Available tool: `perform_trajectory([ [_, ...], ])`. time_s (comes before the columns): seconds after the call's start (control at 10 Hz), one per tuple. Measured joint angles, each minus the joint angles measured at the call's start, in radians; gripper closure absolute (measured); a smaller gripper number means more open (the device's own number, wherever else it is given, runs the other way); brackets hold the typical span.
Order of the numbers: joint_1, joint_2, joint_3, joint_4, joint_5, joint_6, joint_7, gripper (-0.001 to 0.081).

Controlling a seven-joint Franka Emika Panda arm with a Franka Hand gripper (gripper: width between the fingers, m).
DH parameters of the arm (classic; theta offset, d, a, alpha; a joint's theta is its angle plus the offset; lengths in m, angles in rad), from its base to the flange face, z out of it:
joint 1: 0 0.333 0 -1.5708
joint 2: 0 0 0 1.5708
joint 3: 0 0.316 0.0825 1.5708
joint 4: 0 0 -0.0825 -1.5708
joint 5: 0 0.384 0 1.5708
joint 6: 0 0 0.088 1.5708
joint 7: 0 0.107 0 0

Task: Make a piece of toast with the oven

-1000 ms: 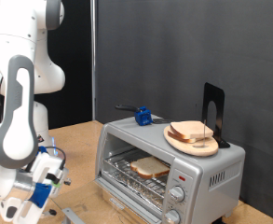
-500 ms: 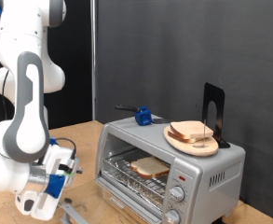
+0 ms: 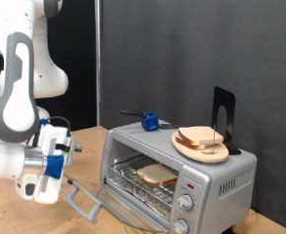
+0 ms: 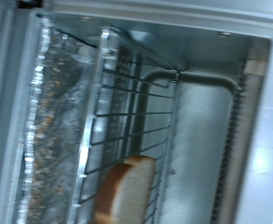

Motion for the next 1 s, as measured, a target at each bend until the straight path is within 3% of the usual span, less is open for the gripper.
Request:
perform_trajectory([
  [0.4,0.054,-0.123,0.07,-0.057,0.114,0.078,0.033,-0.0002],
  [0.7,0.106,-0.162,0.138,-0.06,0.177,0.127,0.078,-0.0002],
  [1.0,0.127,-0.183,0.175,-0.073,0.192,0.144,0.111,-0.0002],
])
